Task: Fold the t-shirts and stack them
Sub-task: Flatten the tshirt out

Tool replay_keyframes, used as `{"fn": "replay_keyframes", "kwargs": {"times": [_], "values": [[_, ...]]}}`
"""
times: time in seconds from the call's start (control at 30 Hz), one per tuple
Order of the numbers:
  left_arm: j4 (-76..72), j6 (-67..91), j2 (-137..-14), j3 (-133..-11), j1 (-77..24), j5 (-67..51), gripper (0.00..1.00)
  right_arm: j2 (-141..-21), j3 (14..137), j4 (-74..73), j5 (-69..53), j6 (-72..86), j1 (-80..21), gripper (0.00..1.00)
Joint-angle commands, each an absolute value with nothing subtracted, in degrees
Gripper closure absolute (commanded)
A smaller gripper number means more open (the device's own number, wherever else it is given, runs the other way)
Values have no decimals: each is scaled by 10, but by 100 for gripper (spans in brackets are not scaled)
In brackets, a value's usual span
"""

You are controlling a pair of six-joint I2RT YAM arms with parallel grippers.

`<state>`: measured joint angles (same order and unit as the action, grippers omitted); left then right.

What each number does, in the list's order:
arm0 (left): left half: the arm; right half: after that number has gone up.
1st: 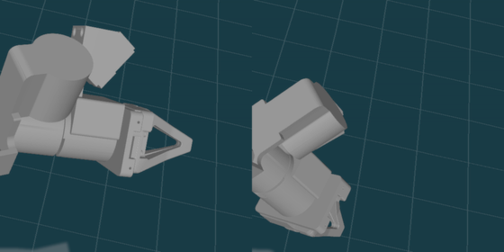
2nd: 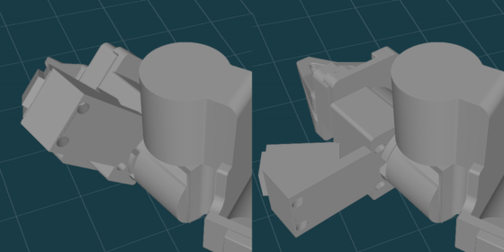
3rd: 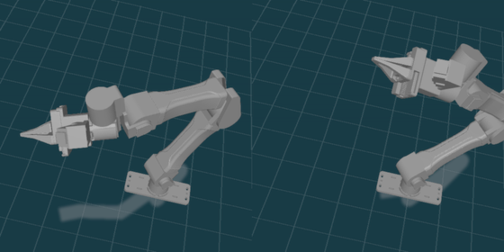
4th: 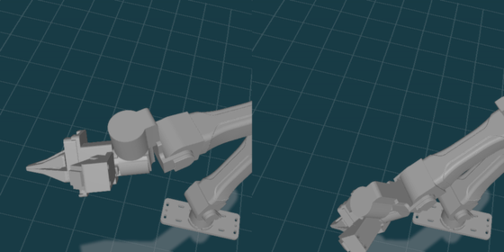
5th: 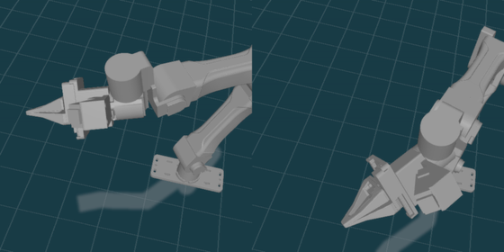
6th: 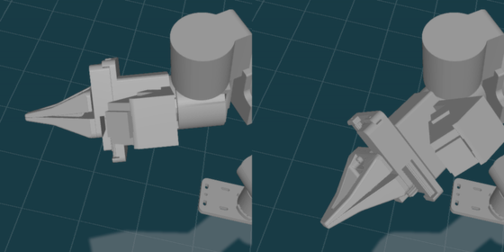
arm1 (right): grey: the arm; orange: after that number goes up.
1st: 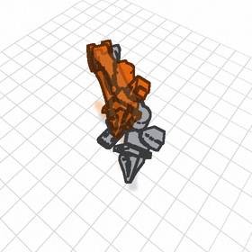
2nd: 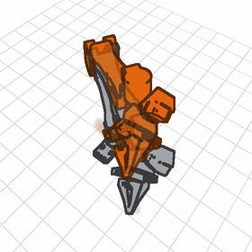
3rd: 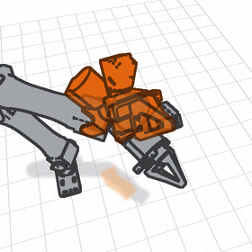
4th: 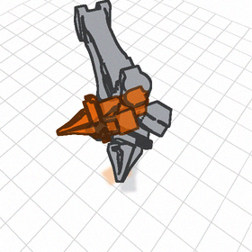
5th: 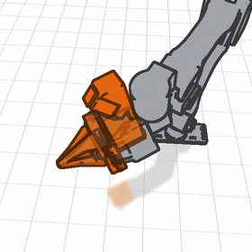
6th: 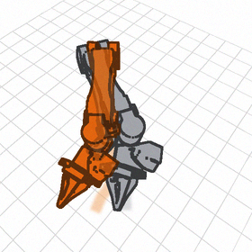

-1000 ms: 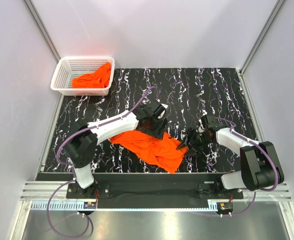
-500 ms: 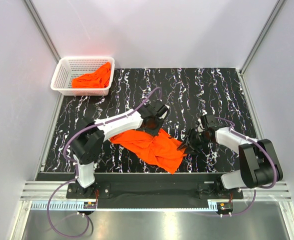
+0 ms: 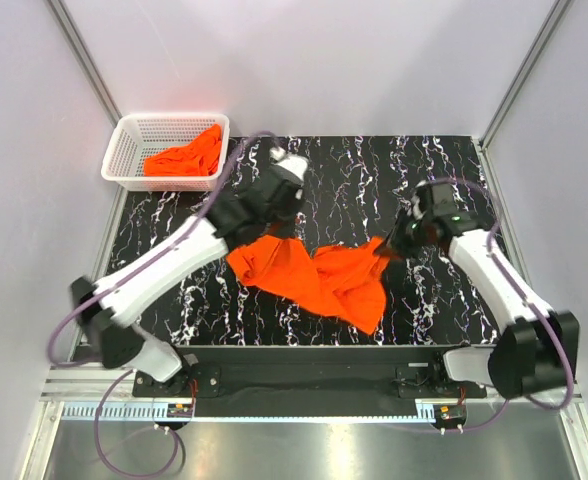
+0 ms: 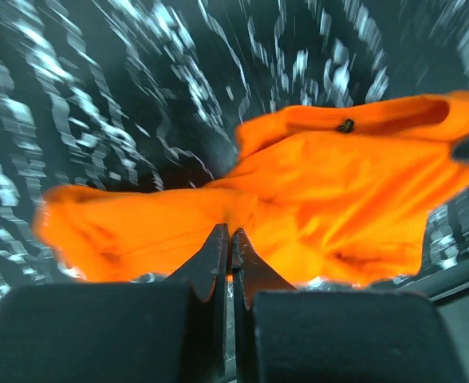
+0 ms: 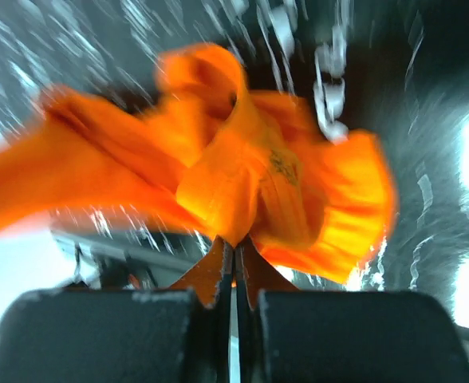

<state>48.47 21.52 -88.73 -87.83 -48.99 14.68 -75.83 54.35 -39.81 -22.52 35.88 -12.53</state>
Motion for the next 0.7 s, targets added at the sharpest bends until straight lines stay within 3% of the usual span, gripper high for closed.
{"fn": "replay_keyframes", "kwargs": {"times": [0.0, 0.37, 0.67], "values": [[511, 247, -796, -922, -488, 238, 100, -680, 668, -508, -121, 316, -100, 100], [497, 305, -496, -934, -488, 321, 100, -599, 1024, -694, 54, 287, -79, 100], [484, 345, -346, -856, -487, 323, 100, -551, 1150, -724, 68, 316, -79, 100]]}}
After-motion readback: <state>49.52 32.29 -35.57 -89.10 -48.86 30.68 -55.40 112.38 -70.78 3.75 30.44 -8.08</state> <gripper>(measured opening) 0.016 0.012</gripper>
